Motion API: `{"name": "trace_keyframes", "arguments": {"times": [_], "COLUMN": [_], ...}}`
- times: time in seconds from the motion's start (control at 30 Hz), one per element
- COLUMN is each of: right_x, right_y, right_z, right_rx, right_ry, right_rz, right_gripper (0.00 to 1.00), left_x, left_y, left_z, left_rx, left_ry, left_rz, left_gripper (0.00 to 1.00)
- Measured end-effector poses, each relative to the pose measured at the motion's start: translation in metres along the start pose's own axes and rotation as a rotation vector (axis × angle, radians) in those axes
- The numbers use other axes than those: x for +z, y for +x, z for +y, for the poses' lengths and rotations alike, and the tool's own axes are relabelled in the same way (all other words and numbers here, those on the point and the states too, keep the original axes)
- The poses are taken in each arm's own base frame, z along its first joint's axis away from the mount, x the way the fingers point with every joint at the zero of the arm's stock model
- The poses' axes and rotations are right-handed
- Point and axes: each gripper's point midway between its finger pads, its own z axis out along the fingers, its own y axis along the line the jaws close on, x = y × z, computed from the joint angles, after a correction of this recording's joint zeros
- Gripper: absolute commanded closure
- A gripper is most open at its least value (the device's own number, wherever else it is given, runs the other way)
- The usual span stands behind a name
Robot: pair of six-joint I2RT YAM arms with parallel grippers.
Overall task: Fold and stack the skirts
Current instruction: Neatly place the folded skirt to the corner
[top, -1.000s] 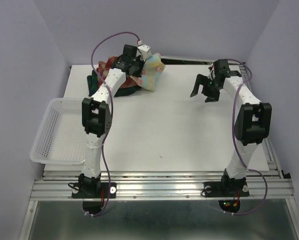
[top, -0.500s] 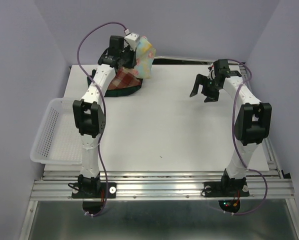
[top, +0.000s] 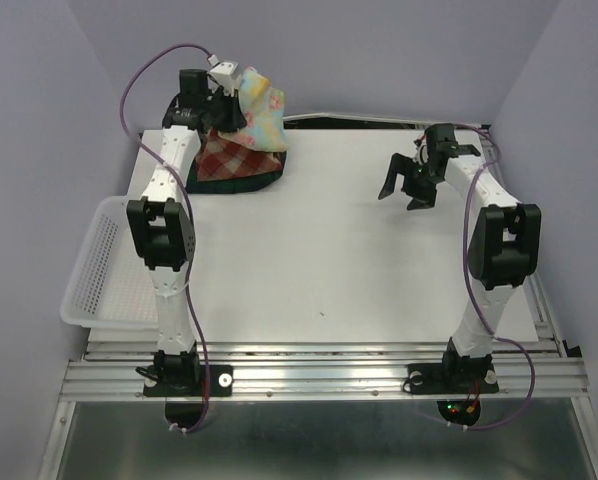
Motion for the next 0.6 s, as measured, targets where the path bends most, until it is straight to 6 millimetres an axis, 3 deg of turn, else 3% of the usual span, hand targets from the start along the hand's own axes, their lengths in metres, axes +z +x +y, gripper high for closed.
{"name": "trace_keyframes", "arguments": {"times": [0.13,0.27,0.47,0.6], "right_x": [0.005,0.006,0.009,0.011], "right_y": [0.002,0.003,0.005,0.007], "right_z": [-0.001,-0.002,-0.003,-0.003], "right_rx": [0.004,0.005,0.005,0.007], "right_ry": [-0.002,-0.001,-0.005,-0.007], "right_rz": [0.013,0.019,0.027,0.035], "right_gripper": [0.0,0.0,0.0,0.0], "left_x": [0.004,0.02,0.041,0.042], "left_y": [0.012,0.04,0.094,0.11], "left_z": [0.023,0.046,0.084,0.104], "left_rx": [-0.044,-0.11,-0.203,-0.243], "left_ry": [0.019,0.029,0.019,0.004], "left_rz": [0.007,0.042,0.121,0.135], "left_gripper": [0.93,0.83,0.78,0.63]}}
